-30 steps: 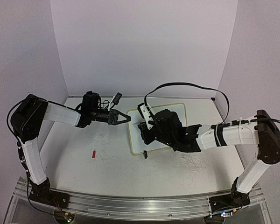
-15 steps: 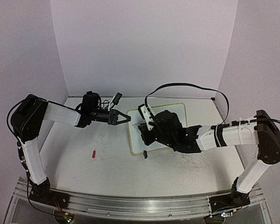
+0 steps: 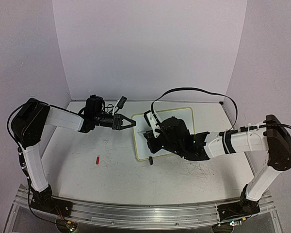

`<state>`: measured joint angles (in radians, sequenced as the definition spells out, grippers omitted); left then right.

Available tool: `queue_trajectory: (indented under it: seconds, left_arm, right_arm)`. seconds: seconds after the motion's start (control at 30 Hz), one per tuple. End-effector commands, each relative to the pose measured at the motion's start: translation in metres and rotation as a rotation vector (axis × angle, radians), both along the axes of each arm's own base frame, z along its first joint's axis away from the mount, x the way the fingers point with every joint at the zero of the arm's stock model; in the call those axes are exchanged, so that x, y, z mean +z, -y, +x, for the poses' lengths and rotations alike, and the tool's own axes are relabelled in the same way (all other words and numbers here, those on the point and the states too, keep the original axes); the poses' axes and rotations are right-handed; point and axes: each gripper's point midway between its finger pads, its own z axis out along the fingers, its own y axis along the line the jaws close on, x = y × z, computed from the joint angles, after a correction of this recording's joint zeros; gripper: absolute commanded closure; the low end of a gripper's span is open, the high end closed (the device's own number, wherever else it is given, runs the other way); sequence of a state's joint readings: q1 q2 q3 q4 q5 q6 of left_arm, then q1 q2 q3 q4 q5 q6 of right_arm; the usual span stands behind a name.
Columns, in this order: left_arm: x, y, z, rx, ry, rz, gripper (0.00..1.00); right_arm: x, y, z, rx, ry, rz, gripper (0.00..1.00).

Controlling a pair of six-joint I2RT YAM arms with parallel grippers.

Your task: Write a sentence on the whiteboard

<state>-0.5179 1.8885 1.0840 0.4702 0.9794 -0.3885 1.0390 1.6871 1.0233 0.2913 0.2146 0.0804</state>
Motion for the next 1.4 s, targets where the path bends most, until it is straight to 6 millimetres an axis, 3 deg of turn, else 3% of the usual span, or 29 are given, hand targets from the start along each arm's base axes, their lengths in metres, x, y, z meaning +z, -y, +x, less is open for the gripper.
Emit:
queue_trajectory:
  seconds: [0.0,0.73,0.83,1.03,1.37]
  left_arm:
    - [0.008,0.003,-0.009,-0.033,-0.006,-0.016,1.0]
    - [0.009,0.003,-0.009,-0.035,-0.004,-0.017,1.0]
    - [0.01,0.003,-0.009,-0.034,-0.003,-0.017,1.0]
    - [0.008,0.003,-0.01,-0.035,-0.005,-0.016,1.0]
    - [0.009,0.003,-0.01,-0.036,-0.003,-0.017,1.0]
  right_arm:
    - [-0.011,0.003,-0.002,-0.01,-0.022,-0.007,1.0]
    - [-0.034,-0.001,-0.02,0.003,-0.077,-0.018,1.0]
    - [-0.025,-0.001,-0.019,0.0,-0.066,0.0,1.0]
    - [0.041,0.0,-0.026,0.02,-0.038,0.159,1.0]
    - [0.032,-0.004,-0.004,-0.059,0.016,0.095,1.0]
